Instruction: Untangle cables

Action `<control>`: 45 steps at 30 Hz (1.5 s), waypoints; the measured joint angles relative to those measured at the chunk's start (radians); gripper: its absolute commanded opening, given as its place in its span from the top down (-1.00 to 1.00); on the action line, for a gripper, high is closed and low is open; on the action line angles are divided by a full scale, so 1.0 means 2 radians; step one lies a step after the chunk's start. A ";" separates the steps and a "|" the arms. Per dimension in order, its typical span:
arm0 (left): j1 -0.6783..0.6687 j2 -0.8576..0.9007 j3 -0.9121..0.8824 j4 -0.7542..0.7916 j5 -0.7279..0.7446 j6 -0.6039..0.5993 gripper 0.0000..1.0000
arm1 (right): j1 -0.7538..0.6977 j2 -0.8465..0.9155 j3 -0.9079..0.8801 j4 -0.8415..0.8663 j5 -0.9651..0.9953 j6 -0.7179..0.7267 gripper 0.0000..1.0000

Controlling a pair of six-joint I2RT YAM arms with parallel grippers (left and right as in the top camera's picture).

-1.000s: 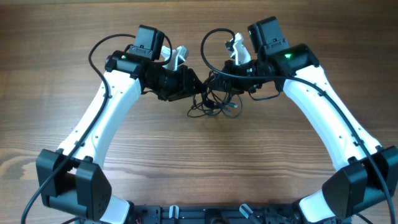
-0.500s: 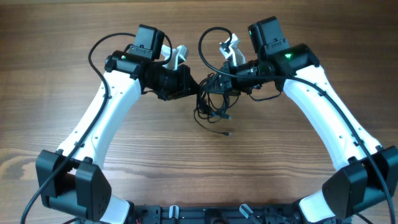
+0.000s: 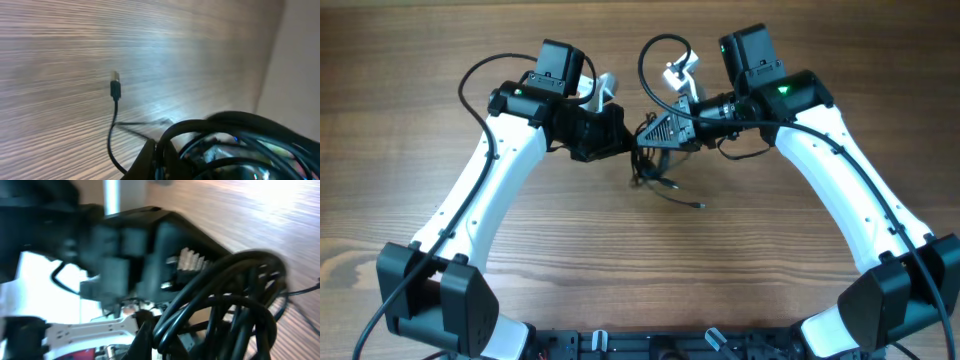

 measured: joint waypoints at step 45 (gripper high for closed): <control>0.020 -0.006 0.006 -0.044 -0.146 -0.108 0.92 | -0.041 0.015 -0.003 -0.007 0.207 0.128 0.91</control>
